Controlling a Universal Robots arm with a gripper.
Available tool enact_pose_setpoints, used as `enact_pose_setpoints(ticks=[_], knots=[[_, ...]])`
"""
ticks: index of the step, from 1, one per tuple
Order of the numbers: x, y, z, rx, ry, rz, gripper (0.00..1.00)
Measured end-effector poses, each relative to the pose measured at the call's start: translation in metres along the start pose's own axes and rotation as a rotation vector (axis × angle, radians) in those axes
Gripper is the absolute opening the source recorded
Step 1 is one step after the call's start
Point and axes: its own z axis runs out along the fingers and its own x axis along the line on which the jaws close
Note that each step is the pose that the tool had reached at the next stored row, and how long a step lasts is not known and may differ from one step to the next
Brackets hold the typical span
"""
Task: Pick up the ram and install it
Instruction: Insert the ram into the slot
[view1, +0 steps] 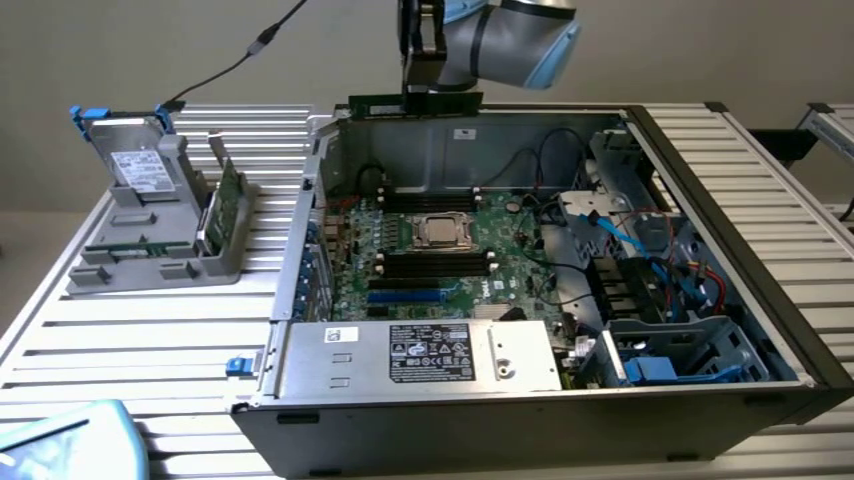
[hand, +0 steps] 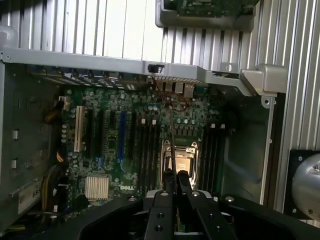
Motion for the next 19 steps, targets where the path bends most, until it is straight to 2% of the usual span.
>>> enact_pose_setpoints(ticks=[2,6,15,19], knots=[[0.0002,-0.0034,-0.0012,0.0002,-0.0001,0.001,0.14],[0.0002,-0.0043,-0.0021,0.0029,-0.0005,0.017,0.14],[0.0001,-0.0044,-0.0022,0.0158,-0.0026,0.112,0.14],[0.0003,-0.0071,-0.0023,0.0186,-0.0021,0.127,0.14]])
